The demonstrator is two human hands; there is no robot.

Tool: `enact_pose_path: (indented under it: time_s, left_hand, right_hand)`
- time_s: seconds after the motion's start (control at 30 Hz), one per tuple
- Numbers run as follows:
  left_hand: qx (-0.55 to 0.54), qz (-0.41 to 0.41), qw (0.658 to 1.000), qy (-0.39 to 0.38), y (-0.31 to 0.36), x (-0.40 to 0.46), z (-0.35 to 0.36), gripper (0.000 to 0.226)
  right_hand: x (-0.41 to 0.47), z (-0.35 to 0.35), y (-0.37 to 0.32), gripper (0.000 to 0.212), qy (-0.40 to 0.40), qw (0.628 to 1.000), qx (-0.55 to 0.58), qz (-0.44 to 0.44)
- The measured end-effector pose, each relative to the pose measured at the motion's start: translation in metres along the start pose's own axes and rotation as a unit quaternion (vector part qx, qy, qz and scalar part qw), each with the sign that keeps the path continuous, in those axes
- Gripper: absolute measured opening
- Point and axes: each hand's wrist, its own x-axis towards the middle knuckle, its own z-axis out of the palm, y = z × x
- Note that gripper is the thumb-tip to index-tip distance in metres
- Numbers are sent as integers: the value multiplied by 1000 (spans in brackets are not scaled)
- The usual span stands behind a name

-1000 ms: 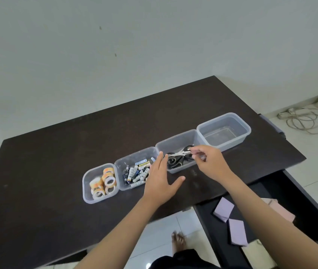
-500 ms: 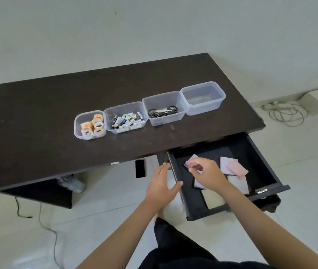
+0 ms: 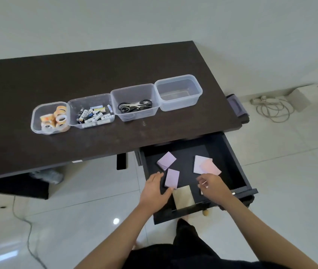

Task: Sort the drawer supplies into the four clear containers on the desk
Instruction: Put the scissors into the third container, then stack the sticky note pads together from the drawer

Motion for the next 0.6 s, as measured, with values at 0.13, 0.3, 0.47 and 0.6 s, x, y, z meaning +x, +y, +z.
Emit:
enact_pose_path:
  time_s: [0.13,0.3,0.47,0.6]
  left_hand:
    - [0,-48,999,-18,11,26,31,60]
    - [41,-96,993,-57,14,50,63,51]
    - [77,-137,985,-72,7,53,77,45]
    - [68,-166,982,-54,7,54,82,44]
  right_hand:
    - [30,-4,35,27,-23,999,-33,24]
    - [70,-8,58,40,-4,996,-75,53]
    - [95,-5,68,44,-11,990,-128,62]
    - [104,-5,69,43,5,991,-119,65]
